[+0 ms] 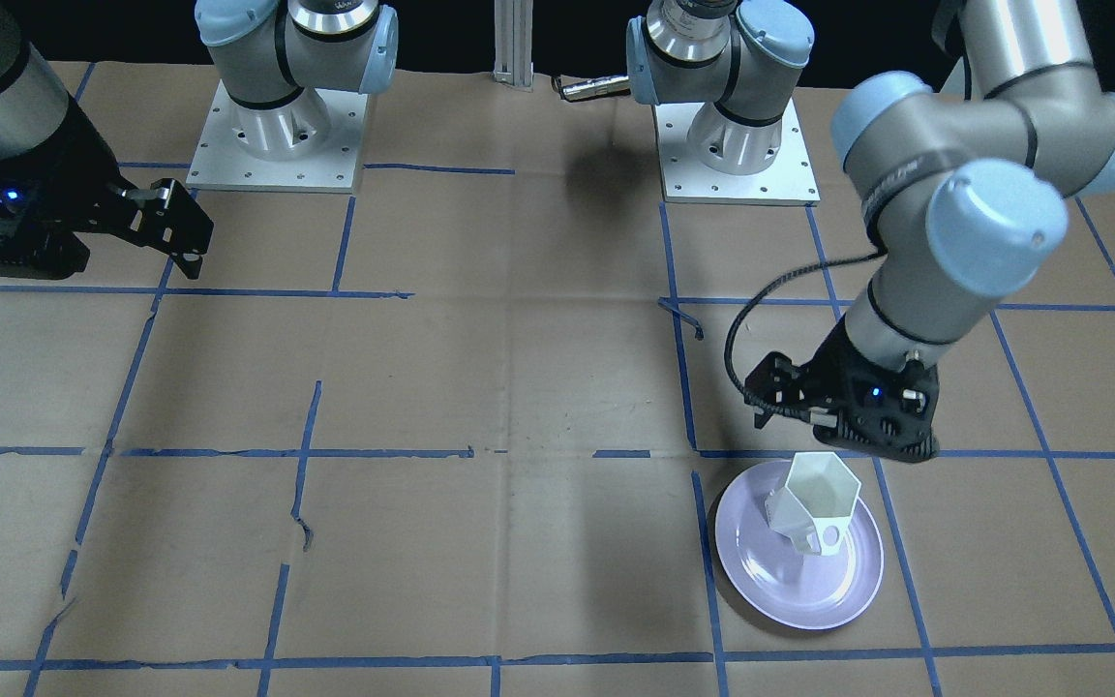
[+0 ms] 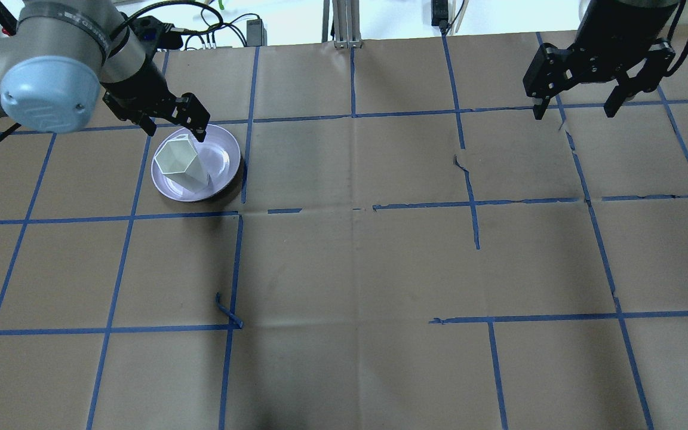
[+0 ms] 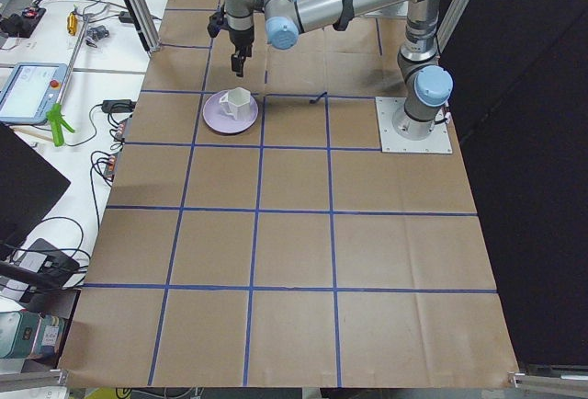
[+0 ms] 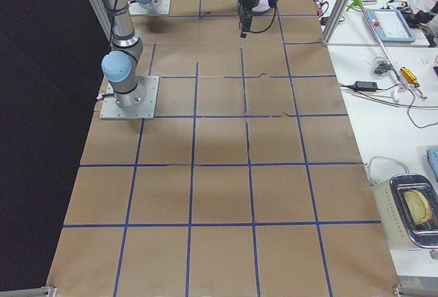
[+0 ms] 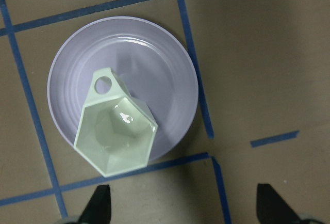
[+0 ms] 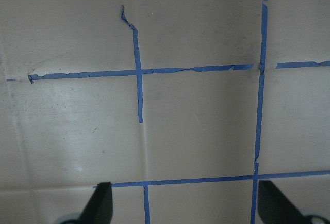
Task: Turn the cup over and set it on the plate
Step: 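Open the left gripper and raise it away from the mug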
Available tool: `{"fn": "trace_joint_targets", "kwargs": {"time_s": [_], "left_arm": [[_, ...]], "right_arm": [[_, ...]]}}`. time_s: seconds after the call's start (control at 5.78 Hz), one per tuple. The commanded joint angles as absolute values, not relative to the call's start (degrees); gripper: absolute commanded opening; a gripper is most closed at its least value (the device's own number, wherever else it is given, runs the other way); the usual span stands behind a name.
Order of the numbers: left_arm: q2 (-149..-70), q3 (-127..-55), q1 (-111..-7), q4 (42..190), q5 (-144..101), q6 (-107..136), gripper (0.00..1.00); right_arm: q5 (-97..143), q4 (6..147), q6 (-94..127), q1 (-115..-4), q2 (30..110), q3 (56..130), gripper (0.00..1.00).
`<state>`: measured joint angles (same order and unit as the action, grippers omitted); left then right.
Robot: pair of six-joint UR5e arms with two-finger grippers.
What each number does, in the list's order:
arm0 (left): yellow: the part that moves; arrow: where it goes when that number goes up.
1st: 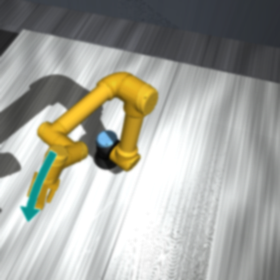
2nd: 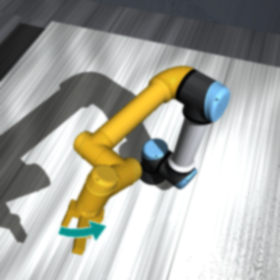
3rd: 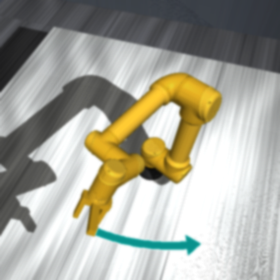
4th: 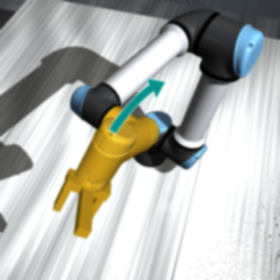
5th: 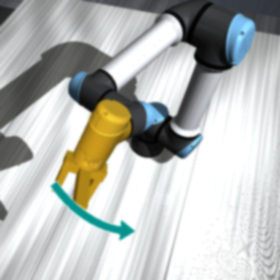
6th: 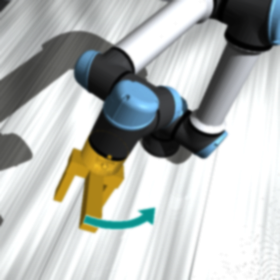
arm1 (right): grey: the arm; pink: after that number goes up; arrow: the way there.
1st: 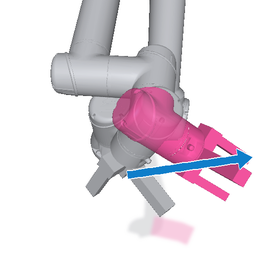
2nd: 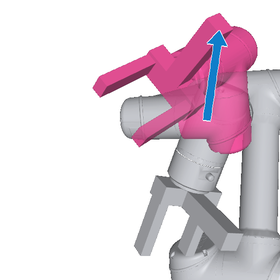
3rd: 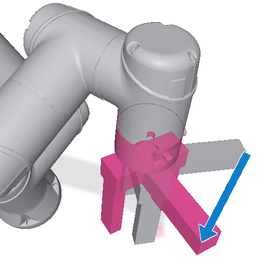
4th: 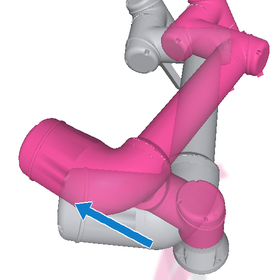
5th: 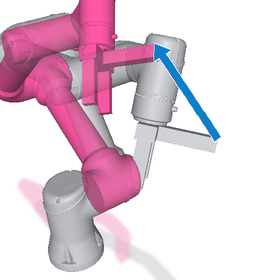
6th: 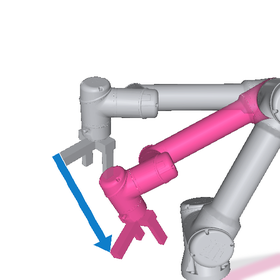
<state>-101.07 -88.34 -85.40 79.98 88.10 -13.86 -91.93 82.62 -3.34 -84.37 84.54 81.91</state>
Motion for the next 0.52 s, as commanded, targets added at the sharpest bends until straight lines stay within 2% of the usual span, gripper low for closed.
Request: {"fn": "trace_joint_targets", "kwargs": {"time_s": [0.0,0.35], "left_arm": [[-95.6,-84.6,-88.3,90.3,88.0,-5.0,0.99],[-94.7,-86.2,-92.1,89.9,88.8,-4.1,0.99]], "right_arm": [[-91.9,82.6,-3.3,-84.4,84.6,81.9,1.0],[-91.9,82.6,-3.3,-84.4,84.6,81.9,1.0]]}}
